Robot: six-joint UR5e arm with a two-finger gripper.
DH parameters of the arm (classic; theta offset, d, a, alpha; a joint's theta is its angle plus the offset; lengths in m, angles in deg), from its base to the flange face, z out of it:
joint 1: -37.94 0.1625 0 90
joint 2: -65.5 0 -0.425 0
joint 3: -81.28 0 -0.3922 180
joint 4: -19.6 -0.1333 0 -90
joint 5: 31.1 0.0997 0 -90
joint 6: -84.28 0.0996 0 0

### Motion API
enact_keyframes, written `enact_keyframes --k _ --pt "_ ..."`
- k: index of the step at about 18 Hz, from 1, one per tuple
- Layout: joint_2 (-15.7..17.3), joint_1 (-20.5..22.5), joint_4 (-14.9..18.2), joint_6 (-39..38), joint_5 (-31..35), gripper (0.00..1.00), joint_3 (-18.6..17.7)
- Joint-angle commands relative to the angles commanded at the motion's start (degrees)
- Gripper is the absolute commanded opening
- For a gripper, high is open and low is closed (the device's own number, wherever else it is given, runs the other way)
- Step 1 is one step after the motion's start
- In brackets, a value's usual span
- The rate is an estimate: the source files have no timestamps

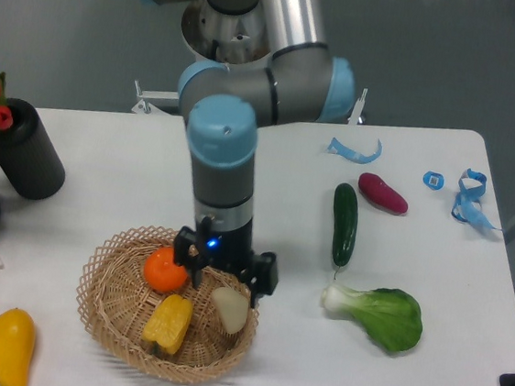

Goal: Pick up the yellow pepper from the basket
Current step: 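Move the gripper over the basket above the yellow pepper, then lower the gripper onto the yellow pepper and close on it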

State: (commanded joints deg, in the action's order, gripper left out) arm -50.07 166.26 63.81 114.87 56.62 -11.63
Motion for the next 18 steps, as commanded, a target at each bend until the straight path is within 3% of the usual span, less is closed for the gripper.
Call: enact_keyframes --k 18 --pt "-4.57 -2.64 -2.02 0.43 -2.55 1.0 0.53"
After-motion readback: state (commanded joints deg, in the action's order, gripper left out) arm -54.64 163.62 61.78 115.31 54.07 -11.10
